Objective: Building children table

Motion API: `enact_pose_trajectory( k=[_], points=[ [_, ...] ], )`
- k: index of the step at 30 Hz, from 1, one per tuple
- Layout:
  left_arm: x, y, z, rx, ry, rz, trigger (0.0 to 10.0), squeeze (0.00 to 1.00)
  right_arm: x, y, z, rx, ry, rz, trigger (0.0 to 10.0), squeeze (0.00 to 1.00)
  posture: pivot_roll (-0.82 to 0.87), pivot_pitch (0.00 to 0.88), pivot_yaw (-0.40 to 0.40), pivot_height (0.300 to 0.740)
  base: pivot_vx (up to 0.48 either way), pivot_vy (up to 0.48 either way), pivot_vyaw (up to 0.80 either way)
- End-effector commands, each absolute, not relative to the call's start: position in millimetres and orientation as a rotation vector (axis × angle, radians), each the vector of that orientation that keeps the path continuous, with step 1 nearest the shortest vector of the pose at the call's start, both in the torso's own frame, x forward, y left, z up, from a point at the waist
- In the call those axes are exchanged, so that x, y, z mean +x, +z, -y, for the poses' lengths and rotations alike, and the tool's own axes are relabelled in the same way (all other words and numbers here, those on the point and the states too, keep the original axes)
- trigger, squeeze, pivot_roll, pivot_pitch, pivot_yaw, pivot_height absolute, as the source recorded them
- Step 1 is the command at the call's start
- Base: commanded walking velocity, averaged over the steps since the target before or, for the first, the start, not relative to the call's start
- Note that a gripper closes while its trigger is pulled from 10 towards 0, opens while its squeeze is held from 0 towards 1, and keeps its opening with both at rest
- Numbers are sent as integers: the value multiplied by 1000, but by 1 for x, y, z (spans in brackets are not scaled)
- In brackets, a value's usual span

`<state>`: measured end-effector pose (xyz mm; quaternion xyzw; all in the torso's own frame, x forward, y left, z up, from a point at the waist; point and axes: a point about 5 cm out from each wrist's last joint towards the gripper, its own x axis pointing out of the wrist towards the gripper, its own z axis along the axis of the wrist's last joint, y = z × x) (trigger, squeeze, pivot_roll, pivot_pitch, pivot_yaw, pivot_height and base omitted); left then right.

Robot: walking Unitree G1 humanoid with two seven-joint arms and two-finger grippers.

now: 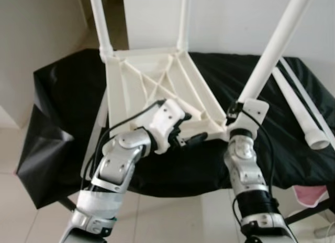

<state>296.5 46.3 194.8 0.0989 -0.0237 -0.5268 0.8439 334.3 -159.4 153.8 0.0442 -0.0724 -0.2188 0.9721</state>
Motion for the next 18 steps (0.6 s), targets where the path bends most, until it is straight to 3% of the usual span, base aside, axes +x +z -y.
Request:
enact_pose_trajectory(
  k=[1,13,18],
  points=[
    [301,198,-48,211,-1018,63,10000,0,321,105,176,86,-580,-92,10000,0,-31,39,-20,740,0,0,0],
    [301,199,-49,209,-1011,67,10000,0,309,103,188,58,-793,-97,10000,0,-34,40,-19,740,0,0,0],
    [302,200,-48,208,-1014,69,10000,0,301,100,206,24,-944,-115,10000,0,-39,42,-16,740,0,0,0]
  ],
)
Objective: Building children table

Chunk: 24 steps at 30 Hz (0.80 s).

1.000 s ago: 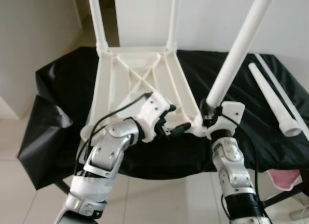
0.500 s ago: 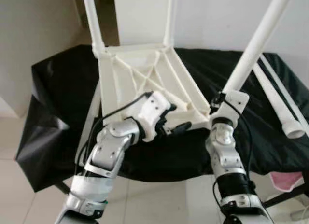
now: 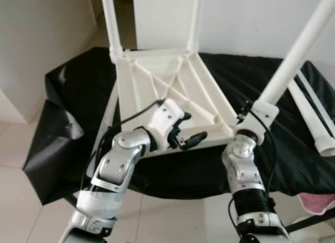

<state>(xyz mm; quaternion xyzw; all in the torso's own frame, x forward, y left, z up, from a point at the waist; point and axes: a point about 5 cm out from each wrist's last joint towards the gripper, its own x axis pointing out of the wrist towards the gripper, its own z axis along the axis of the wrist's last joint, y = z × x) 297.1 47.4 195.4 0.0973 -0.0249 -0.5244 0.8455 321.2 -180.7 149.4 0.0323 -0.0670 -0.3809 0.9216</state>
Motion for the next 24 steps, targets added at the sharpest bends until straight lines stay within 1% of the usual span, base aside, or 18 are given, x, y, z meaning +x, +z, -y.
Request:
enact_pose_trajectory(
  k=[1,10,18,19,24],
  points=[
    [302,200,-48,208,-1014,69,10000,0,301,99,206,32,-946,-121,10000,0,-39,43,-15,740,0,0,0],
    [302,201,-46,206,-1018,70,10000,0,305,103,199,55,-892,-84,10000,0,-41,46,-12,740,0,0,0],
    [299,200,-43,201,-1032,68,10000,0,307,111,200,46,-842,-24,10000,4,-45,51,-12,740,0,0,0],
    [299,200,-42,200,-1033,67,10000,0,308,111,201,46,-835,-19,10000,1000,-45,51,-12,740,0,0,0],
    [298,199,-40,196,-1041,67,10000,0,309,116,203,41,-781,18,10000,1000,-49,51,-13,740,0,0,0]
  ],
)
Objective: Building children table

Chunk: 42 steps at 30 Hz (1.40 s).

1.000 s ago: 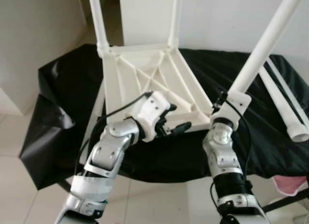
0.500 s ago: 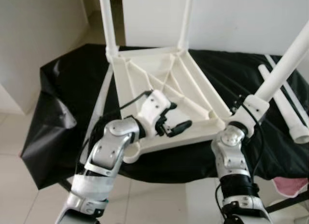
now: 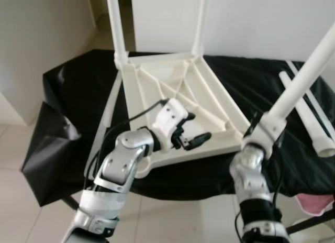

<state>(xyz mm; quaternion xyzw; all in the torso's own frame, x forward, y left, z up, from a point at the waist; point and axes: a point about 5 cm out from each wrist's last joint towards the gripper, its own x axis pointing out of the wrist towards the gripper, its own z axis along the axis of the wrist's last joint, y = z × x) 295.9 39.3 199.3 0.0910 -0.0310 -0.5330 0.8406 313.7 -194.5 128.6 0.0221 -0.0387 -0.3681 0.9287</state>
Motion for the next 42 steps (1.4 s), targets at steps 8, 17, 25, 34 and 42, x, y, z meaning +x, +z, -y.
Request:
enact_pose_trajectory(
  k=[8,17,25,34,42],
  points=[
    [293,196,-35,179,-1060,58,10000,0,312,117,206,28,-691,48,10000,0,-49,49,-15,740,0,0,0],
    [286,188,-24,226,-1087,48,10000,0,310,119,216,-5,-509,101,10000,0,-47,45,-17,740,0,0,0],
    [278,174,-11,306,-1102,41,10000,0,301,123,230,-33,-352,157,10000,0,-54,44,-14,740,0,0,0],
    [273,172,-2,326,-1129,47,10000,0,299,111,243,-34,-123,64,10000,0,-69,46,-6,740,0,0,0],
    [277,176,-5,347,-1118,65,10000,0,300,102,243,-51,10,3,10000,0,-68,42,-4,740,0,0,0]
  ],
)
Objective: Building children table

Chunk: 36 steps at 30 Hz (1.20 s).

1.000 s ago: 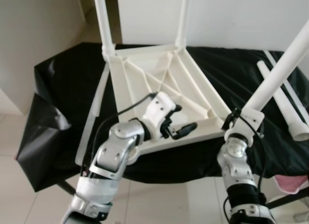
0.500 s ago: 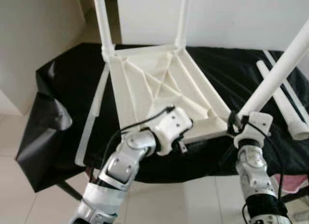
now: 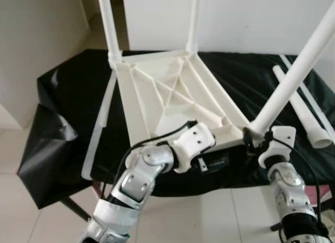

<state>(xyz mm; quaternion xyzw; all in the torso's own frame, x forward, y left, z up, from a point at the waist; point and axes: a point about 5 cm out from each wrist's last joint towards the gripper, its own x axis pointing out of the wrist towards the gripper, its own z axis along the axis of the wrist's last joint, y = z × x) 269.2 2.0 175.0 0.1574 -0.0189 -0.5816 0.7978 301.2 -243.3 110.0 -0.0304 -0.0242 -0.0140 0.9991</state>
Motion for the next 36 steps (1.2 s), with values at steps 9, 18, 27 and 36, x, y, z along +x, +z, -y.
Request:
enact_pose_trajectory(
  k=[9,18,27,36],
  points=[
    [275,178,-1,363,-1135,86,10000,0,298,105,228,-45,265,-1,10000,0,-83,34,-5,740,0,0,0],
    [275,180,0,369,-1142,102,10000,0,292,111,213,-28,399,21,10000,0,-99,26,-12,740,0,0,0],
    [277,174,-4,390,-1156,90,10000,0,285,117,211,-50,478,37,10000,0,-111,17,-16,740,0,0,0],
    [275,165,-6,437,-1180,83,10000,0,287,131,224,-99,508,52,10000,0,-115,10,-12,740,0,0,0]
  ],
)
